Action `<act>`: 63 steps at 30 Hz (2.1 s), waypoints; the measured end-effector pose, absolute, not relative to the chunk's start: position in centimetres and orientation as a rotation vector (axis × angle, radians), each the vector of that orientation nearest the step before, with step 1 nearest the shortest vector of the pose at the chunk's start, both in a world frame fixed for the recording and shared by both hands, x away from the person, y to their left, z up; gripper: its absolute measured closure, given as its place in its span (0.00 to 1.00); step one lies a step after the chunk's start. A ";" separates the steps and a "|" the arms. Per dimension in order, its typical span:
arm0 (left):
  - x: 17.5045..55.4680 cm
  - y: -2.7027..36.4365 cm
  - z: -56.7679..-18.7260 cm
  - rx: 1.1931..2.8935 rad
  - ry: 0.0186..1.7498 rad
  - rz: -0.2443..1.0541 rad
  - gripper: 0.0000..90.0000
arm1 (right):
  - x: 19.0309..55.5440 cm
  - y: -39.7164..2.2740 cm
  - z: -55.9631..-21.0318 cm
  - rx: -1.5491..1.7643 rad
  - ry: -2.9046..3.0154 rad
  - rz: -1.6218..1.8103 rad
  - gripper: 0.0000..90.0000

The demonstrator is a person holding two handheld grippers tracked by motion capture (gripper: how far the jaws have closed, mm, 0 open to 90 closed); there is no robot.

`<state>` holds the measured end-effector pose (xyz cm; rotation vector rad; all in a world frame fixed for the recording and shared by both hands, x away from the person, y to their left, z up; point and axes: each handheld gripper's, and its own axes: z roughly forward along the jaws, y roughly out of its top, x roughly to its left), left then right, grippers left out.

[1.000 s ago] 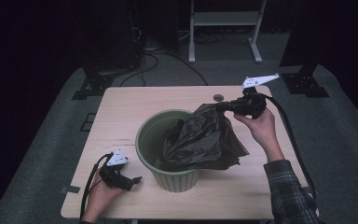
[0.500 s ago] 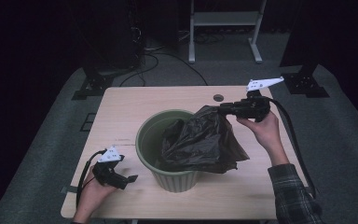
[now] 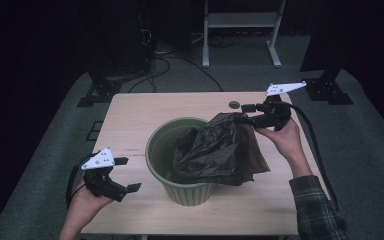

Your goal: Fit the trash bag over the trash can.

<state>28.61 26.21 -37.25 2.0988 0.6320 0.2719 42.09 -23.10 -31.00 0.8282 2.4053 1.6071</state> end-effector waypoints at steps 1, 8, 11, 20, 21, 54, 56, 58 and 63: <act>28.4 26.0 -36.8 2.094 0.618 0.261 0.01 | 42.1 -23.1 -31.0 0.828 2.405 1.607 0.34; 27.5 24.4 -32.8 2.090 0.524 0.253 0.04 | 42.3 -23.0 -30.8 0.856 2.400 1.615 0.18; 27.4 23.7 -31.4 2.096 0.486 0.253 0.06 | 42.3 -23.0 -30.8 0.857 2.400 1.614 0.18; 27.7 21.0 -28.6 2.101 0.381 0.231 0.18 | 42.4 -22.9 -30.8 0.859 2.407 1.603 0.18; 27.8 20.5 -28.3 2.101 0.369 0.227 0.18 | 42.4 -22.9 -30.8 0.859 2.407 1.606 0.18; 30.9 5.9 -26.7 2.218 0.111 0.071 0.26 | 42.6 -22.4 -31.3 0.866 2.419 1.599 0.18; 31.1 5.4 -27.0 2.234 0.116 0.066 0.26 | 42.6 -22.5 -31.3 0.868 2.420 1.598 0.18; 31.3 5.0 -27.1 2.244 0.114 0.061 0.28 | 42.6 -22.5 -31.4 0.870 2.420 1.598 0.18; 32.0 4.5 -27.4 2.266 0.099 -0.015 0.49 | 42.6 -22.6 -31.4 0.872 2.421 1.599 0.18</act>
